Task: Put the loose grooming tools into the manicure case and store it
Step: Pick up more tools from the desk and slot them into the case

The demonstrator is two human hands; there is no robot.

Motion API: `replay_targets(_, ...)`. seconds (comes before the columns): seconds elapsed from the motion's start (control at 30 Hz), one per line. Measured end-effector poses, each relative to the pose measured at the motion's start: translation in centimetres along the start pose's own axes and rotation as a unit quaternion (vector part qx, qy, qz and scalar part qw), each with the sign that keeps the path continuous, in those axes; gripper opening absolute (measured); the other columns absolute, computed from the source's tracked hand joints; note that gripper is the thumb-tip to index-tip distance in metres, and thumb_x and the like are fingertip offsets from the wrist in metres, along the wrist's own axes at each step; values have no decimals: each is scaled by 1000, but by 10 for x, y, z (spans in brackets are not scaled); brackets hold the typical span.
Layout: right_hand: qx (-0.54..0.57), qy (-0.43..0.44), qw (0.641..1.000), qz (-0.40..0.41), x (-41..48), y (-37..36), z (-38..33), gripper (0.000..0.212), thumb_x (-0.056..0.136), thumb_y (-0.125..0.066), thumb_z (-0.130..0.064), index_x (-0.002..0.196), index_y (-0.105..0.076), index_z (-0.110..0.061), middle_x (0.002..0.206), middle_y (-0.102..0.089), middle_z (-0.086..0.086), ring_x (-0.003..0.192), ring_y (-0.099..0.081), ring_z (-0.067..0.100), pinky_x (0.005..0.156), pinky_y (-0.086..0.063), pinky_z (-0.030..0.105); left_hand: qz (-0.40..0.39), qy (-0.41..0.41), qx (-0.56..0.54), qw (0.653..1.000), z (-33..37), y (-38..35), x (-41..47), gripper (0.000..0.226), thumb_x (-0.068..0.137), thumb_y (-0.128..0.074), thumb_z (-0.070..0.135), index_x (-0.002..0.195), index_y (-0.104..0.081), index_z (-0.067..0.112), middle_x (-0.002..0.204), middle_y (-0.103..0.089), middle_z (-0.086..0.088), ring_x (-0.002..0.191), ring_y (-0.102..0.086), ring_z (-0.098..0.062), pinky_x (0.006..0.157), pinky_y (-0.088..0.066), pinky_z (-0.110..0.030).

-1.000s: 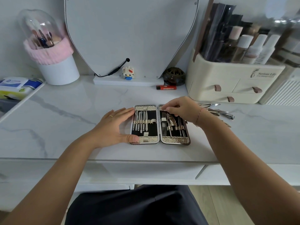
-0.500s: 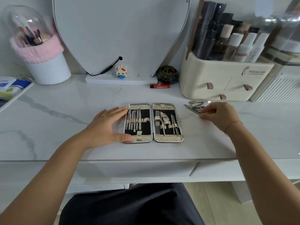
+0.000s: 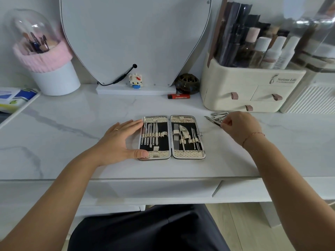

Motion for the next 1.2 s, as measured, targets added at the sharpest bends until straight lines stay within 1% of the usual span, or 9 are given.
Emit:
replay_targets(0.2,-4,-5,1000,-11,5,-5,3,17,80,-52,-18,76,-63,-6,79,-64,12,79,-57,33,65,-46,34,1,1,1,1000,-1,0,0,117,49,-42,94,146,-14,36,150,-9,26,140,-1,6,113,5,-25)
replay_targets(0.33,112,0,994,4,1,0,2,13,80,-58,-14,76,-66,-5,73,-66,8,76,-57,25,66,-45,31,-1,4,1,1000,-1,0,0,118,48,-43,94,147,-14,35,150,-9,26,140,-1,5,113,6,-26)
replay_targets(0.4,180,14,984,-9,0,1,-3,6,80,-60,-13,75,-64,-11,66,-67,2,63,-59,12,59,-43,23,-1,3,2,1000,-1,-1,0,118,48,-43,94,146,-14,36,150,-9,25,141,-2,4,113,5,-26)
replay_targets(0.47,257,31,965,-42,0,0,-11,7,81,-63,-8,87,-60,-12,62,-67,0,46,-56,3,52,-42,16,0,2,1,1000,-1,-1,0,118,48,-43,94,146,-13,36,150,-10,25,141,-2,4,113,5,-26)
replay_targets(0.6,424,55,892,-149,2,-3,-43,55,83,-63,1,131,-41,-12,67,-67,13,52,-62,12,50,-50,19,4,4,-2,1000,-2,-1,0,120,48,-42,95,147,-15,34,152,-12,22,141,-3,2,115,4,-28)
replay_targets(0.7,452,88,859,-224,4,-8,-82,58,84,-60,3,137,-37,-8,69,-66,15,56,-66,14,56,-55,21,3,5,-5,1000,-1,-1,0,120,47,-42,95,147,-15,34,154,-12,19,142,-4,1,116,3,-31)
replay_targets(0.83,476,75,836,-264,14,-21,-123,61,86,-57,5,140,-30,-6,73,-64,18,57,-66,17,59,-58,25,2,7,-1,1000,-1,-1,0,121,46,-39,96,147,-13,35,154,-13,17,142,-5,-1,116,3,-32)
replay_targets(1.0,463,74,842,-267,26,-31,-143,57,86,-58,6,136,-33,-6,74,-64,19,58,-66,19,60,-59,27,5,3,6,1000,0,0,0,122,45,-36,97,147,-13,34,155,-14,16,142,-6,-4,116,2,-31)
replay_targets(1.2,375,75,895,-229,30,-39,-142,46,83,-66,-9,126,-50,-8,64,-68,5,45,-50,11,48,-45,24,0,2,6,1000,-1,-1,1,120,47,-37,96,148,-12,35,155,-12,16,143,-5,-4,117,2,-34)
Point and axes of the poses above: each hand's wrist, its own x-axis towards the middle knuckle, its own y-axis out of the back of the hand, z = x × y, the point moved 2 cm from there along x, towards the middle knuckle
